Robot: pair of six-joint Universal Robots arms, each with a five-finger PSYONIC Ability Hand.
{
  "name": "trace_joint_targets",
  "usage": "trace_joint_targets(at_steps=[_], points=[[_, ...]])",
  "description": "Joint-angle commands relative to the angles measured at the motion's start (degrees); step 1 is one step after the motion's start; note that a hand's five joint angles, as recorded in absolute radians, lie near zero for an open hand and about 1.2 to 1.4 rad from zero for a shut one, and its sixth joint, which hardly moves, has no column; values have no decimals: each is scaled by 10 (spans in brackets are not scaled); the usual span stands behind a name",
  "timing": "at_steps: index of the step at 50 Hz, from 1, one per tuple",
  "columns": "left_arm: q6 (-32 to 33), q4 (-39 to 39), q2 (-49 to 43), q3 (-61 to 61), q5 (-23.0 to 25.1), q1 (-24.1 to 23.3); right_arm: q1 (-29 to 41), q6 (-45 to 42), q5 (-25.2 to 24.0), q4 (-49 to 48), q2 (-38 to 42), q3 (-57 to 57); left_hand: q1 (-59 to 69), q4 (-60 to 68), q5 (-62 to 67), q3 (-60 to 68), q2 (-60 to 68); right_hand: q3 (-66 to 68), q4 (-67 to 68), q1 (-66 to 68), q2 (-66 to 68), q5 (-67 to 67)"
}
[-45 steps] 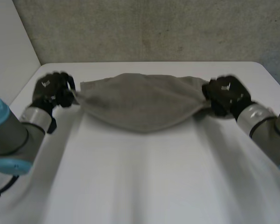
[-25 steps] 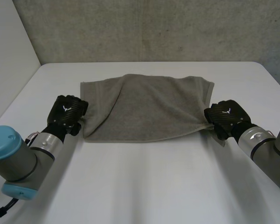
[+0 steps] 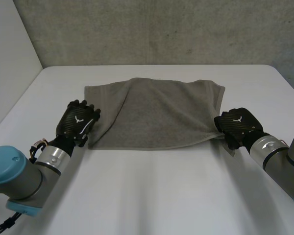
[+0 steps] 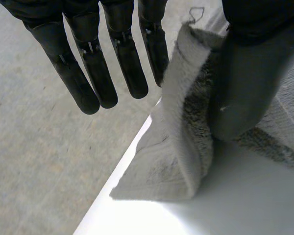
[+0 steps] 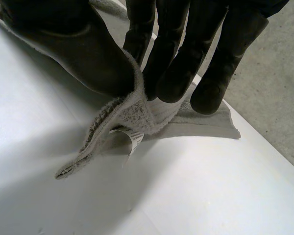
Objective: Fold the towel.
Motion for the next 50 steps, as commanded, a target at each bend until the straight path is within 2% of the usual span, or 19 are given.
trace_joint_targets(at_steps=[1,4,6,7,8,15,17,20,22,25,27,28,30,33,36,41,43,47,50], points=[[23,6,-4,-4,21,0,0,0,1,0,1,0,-43,-47,-137,-40,-42,35,28,32,34,27],[32,5,-9,-1,21,0,0,0,1,0,2,0,44,40,-49,47,45,35,28,32,34,27],[42,6,-11,0,21,0,0,0,1,1,2,0,233,229,140,236,234,35,28,32,34,27],[43,6,-11,0,21,0,0,0,1,1,2,0,235,231,141,238,235,35,28,32,34,27],[48,3,-11,0,21,0,0,0,1,0,2,0,331,327,237,334,332,35,28,32,34,27],[55,-3,17,-5,17,0,-5,5,10,8,-9,-10,332,328,238,335,333,35,28,32,34,27],[52,-6,38,-5,11,0,-15,8,13,20,-54,-20,332,328,238,335,333,35,28,32,34,27],[43,-21,83,-12,-13,4,-34,14,24,54,-116,-37,332,328,238,335,333,35,28,32,34,27],[1,-46,140,-11,-53,4,-44,21,30,79,-138,-51,332,328,238,335,333,35,28,32,34,27],[-35,-64,169,-10,-72,5,-61,39,32,137,-162,-81,332,328,238,335,333,35,28,32,34,27],[-109,-120,210,-7,-94,6,-66,41,28,168,-167,-94,332,328,238,335,333,35,28,32,34,27],[-110,-120,210,-7,-94,6,-71,40,26,201,-170,-101,332,328,238,335,333,35,28,32,34,27],[-161,-193,237,-8,-99,12,-76,36,24,229,-172,-105,332,328,238,335,333,35,28,32,34,27],[-186,-258,269,-14,-101,24,-79,12,20,268,-178,-97,332,328,238,335,333,35,28,32,34,27],[-190,-288,280,-18,-101,29,-84,-48,20,295,-179,-76,332,328,238,335,333,35,28,32,34,27],[-185,-403,316,-45,-101,63,-92,-114,23,316,-186,-53,332,328,238,335,333,35,28,32,34,27],[-184,-433,333,-51,-100,74,-107,-176,26,357,-213,-46,332,328,238,335,333,35,28,32,34,27],[-185,-504,376,-63,-93,109,-126,-200,14,398,-230,-53,332,328,238,335,333,35,28,32,34,27],[-185,-517,386,-62,-91,118,-133,-207,-8,411,-233,-69,332,328,238,335,333,35,28,32,34,27]])
